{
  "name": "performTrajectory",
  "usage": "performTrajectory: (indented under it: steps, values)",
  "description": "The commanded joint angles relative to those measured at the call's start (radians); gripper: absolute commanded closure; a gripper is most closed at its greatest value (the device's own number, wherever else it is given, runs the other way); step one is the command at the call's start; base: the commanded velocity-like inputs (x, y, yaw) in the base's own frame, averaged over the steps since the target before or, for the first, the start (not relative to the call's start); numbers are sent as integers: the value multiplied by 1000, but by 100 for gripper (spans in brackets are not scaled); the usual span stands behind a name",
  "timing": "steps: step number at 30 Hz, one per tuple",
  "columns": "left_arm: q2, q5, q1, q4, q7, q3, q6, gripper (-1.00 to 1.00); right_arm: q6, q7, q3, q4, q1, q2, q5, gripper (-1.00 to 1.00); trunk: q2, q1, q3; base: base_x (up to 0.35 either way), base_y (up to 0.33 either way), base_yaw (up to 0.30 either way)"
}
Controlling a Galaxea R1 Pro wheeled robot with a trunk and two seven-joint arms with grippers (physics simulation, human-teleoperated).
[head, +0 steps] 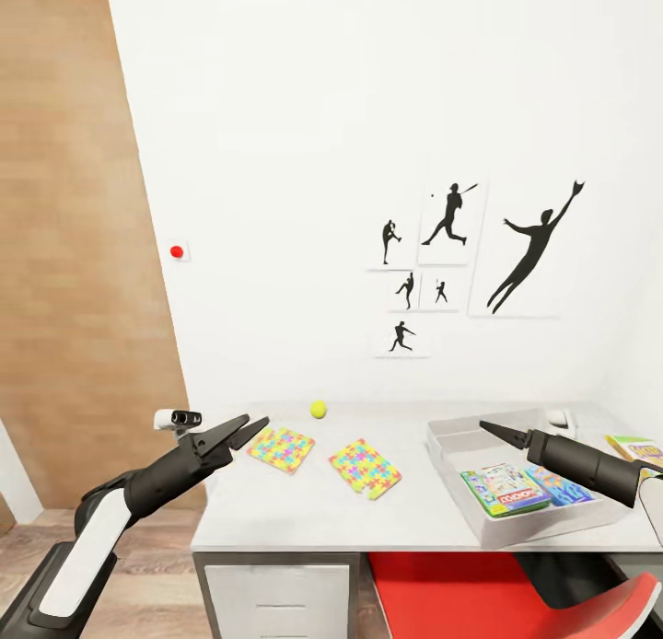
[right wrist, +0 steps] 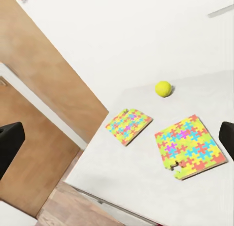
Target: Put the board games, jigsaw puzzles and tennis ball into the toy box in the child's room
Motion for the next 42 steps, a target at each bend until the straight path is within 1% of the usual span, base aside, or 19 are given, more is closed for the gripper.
performTrajectory:
  steps: [1, 13, 42]
  values:
    - [1, 7, 0, 6, 0, -1, 6, -100, 5, 3, -1, 0, -1, 0, 1, -100, -1, 0, 0, 0, 304, 0]
    - [1, 7, 0, 29, 0, -1, 6, -100, 5, 2, 0, 1, -1, 0, 1, -100, -1, 0, 0, 28, 306, 0]
    - [1, 7, 0, 32, 0, -1, 6, -100, 3, 1, 1, 1, -1, 0, 1, -100, -1, 0, 0, 70, 307, 0]
